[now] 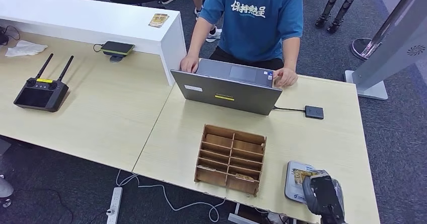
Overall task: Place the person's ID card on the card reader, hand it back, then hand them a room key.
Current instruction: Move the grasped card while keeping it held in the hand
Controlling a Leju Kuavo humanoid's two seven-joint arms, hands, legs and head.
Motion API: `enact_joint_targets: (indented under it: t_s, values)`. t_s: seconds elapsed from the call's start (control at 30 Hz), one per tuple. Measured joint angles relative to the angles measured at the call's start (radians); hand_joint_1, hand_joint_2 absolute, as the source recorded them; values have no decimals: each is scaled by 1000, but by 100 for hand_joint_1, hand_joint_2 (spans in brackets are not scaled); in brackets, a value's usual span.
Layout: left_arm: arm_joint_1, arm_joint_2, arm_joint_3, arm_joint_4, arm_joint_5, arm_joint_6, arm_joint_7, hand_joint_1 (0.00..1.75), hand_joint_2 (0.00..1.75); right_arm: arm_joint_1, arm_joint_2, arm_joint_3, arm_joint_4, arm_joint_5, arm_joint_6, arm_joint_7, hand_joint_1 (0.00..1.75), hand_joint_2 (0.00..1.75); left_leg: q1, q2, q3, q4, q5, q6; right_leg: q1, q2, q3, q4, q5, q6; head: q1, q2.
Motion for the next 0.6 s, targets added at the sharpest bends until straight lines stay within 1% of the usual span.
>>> enact_joint_targets:
  t_s: [0.1, 0.27, 0.6]
  values:
    - [0, 0, 0, 0, -2, -3, 1, 0, 0, -12, 8, 0, 30, 7, 8, 18, 175, 175, 0, 0, 0, 0, 0, 0, 0, 0, 0, 0, 0, 0, 0, 0]
    - [0, 0, 0, 0, -4, -7, 3, 0, 0, -33, 19, 1, 71, 15, 9, 21, 175, 175, 0, 0, 1, 0, 0, 0, 0, 0, 0, 0, 0, 0, 0, 0]
    - [0, 0, 0, 0, -5, -11, 3, 0, 0, -60, 24, 2, 110, 33, 4, 37, 175, 175, 0, 0, 2, 0, 0, 0, 0, 0, 2, 0, 0, 0, 0, 0]
